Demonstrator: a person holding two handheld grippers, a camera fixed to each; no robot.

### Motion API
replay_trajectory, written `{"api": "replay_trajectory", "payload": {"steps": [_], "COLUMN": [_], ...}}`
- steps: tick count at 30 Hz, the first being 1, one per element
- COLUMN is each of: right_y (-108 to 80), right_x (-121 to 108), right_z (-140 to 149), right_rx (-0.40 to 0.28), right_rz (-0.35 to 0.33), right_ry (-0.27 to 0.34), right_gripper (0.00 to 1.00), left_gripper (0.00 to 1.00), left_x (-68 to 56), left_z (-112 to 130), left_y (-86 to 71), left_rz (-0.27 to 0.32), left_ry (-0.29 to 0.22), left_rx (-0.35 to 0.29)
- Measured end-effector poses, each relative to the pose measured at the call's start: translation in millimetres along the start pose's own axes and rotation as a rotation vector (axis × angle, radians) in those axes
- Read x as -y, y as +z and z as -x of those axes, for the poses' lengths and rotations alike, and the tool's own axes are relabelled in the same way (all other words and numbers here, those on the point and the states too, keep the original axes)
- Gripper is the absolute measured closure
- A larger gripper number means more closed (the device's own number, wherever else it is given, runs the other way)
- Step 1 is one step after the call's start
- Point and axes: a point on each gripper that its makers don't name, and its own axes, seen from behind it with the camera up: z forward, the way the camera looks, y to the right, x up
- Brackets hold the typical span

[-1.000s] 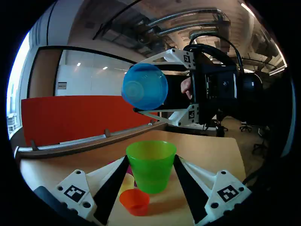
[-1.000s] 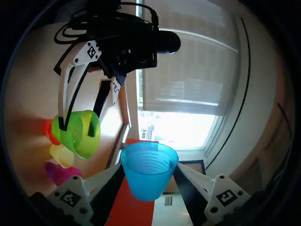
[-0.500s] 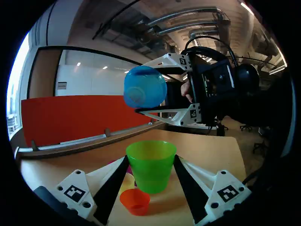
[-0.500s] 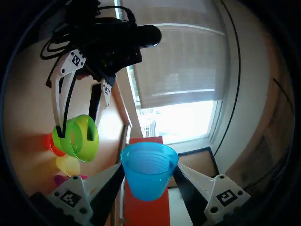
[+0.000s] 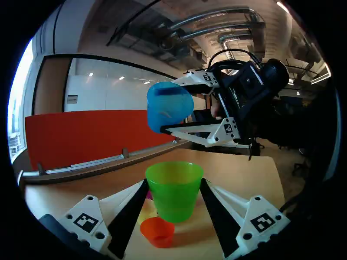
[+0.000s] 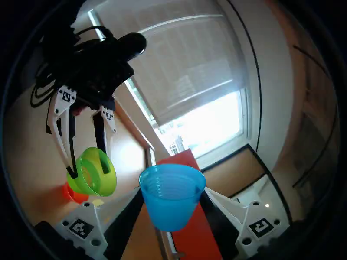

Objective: Pour water

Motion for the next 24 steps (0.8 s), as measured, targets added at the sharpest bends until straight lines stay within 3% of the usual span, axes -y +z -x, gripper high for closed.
{"api": "replay_trajectory", "payload": {"steps": [18, 24], "right_y": [-12.0, -13.6], "right_x": [23, 22], "right_z": [13, 13], "right_rx": [0.004, 0.003], "right_rz": [-0.026, -0.032], "right_ry": [0.477, 0.611], "right_gripper": [0.12, 0.12], "left_gripper": [0.15, 0.15], "left_x": [1.5, 0.7], "left_z": [-2, -4], "left_y": [-2.0, -2.7], "left_rz": [-0.013, -0.013], "left_ry": [0.006, 0.007], "left_rx": [0.002, 0.000]}}
